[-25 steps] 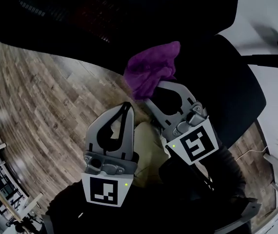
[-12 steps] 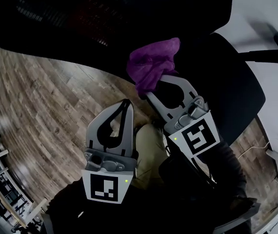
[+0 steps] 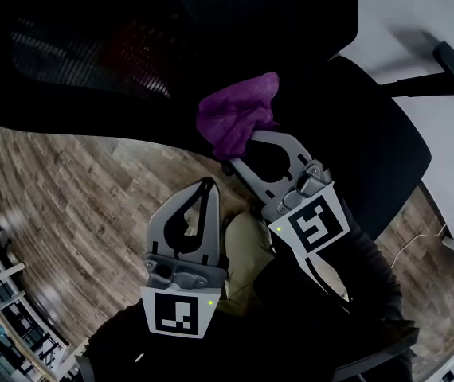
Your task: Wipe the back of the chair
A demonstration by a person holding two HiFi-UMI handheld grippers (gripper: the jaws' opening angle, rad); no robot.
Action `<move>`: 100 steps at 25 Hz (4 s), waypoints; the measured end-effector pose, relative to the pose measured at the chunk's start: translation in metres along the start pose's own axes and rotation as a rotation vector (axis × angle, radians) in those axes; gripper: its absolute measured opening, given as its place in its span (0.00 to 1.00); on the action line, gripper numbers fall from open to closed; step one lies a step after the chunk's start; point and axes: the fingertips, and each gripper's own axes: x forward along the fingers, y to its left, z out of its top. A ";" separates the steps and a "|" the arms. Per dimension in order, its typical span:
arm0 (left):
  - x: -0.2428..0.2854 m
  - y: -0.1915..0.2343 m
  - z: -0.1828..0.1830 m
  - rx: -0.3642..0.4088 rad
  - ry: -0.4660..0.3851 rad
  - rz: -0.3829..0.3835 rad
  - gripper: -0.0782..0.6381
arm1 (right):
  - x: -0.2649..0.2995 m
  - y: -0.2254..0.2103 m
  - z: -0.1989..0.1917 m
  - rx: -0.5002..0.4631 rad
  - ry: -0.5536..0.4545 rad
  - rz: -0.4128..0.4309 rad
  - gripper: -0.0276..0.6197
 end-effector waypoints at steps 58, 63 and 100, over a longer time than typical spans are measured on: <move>0.004 0.051 -0.027 -0.038 -0.066 0.036 0.12 | -0.003 -0.038 0.005 0.051 -0.091 -0.154 0.11; -0.003 0.058 -0.026 -0.037 -0.062 0.010 0.12 | 0.011 -0.039 0.012 0.053 -0.097 -0.167 0.11; 0.018 0.024 0.019 -0.108 0.039 -0.069 0.12 | -0.007 -0.129 -0.005 0.090 -0.065 -0.313 0.11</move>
